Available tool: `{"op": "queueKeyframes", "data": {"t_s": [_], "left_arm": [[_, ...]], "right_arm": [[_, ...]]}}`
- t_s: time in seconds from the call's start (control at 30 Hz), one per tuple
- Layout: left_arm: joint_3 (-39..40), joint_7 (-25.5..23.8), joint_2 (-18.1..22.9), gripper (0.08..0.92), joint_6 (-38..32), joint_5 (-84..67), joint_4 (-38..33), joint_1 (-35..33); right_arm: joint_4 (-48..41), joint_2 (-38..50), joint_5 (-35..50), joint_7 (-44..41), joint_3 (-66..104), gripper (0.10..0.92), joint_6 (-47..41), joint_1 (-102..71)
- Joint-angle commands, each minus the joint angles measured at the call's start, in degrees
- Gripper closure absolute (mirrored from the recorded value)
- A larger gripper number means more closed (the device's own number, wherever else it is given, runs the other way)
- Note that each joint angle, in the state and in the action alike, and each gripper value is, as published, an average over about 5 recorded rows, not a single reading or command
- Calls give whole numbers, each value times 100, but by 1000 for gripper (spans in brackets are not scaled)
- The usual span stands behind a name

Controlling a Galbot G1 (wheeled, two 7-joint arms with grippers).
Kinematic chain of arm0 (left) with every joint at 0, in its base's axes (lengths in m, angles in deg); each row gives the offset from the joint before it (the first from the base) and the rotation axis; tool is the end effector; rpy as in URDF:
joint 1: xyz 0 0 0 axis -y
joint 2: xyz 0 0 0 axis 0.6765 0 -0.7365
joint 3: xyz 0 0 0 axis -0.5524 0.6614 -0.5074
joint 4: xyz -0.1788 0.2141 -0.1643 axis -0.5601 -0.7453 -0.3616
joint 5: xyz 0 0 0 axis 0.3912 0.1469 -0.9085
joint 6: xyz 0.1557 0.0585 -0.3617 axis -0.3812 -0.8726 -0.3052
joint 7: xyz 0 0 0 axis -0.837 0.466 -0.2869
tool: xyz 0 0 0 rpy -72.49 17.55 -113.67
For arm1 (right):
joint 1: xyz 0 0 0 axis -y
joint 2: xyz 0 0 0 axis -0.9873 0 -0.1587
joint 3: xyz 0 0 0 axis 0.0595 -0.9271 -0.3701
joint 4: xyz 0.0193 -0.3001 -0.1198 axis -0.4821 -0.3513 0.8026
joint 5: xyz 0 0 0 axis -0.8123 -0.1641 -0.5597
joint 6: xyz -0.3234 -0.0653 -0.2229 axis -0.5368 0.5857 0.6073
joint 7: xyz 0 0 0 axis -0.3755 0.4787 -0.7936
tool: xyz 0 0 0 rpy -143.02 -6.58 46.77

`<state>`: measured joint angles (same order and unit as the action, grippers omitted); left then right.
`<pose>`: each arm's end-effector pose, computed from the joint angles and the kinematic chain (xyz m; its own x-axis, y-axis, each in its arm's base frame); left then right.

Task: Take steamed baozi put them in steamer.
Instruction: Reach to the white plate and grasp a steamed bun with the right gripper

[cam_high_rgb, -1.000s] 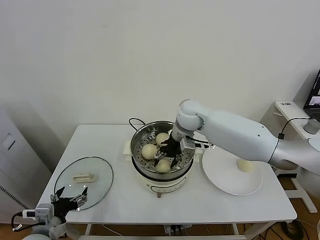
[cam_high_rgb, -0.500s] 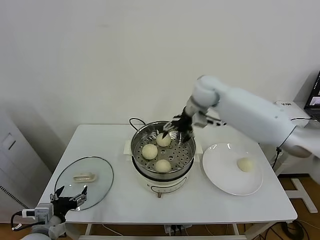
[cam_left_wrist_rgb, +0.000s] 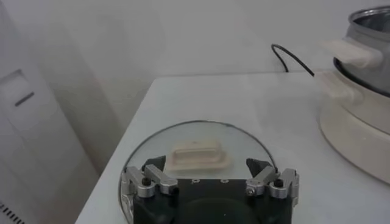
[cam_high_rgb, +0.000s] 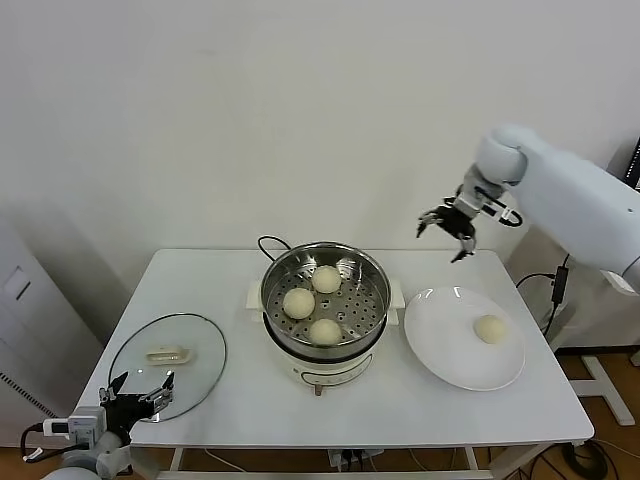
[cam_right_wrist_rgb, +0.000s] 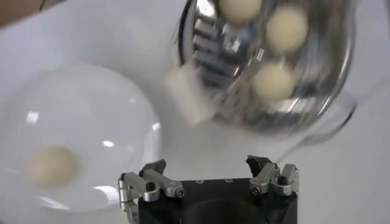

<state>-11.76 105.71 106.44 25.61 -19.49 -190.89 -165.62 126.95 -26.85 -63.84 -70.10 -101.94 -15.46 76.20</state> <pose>0.2391 0.0902 -0.2561 -0.8704 -0.0757 0.4866 -0.0372 0.9954 0.0884 0.6298 -0.1198 -0.0032 -0.2075 -0.1399 0.9682 -0.7356 -0.6301 -0.2487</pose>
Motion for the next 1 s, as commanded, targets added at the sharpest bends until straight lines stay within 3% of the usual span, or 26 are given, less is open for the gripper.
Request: {"op": "queueKeyframes", "data": {"t_s": [0.03,1.0], "left_arm": [[-1,0,3,177,0,-2,10,1],[73,-7,-118,177,10,-13,10,71]], "right_arm": [[-1019,255,81,-207,-40,203,-1192,-383],[-2125,21,-1392,620,1962,203,-725,-2408]]}}
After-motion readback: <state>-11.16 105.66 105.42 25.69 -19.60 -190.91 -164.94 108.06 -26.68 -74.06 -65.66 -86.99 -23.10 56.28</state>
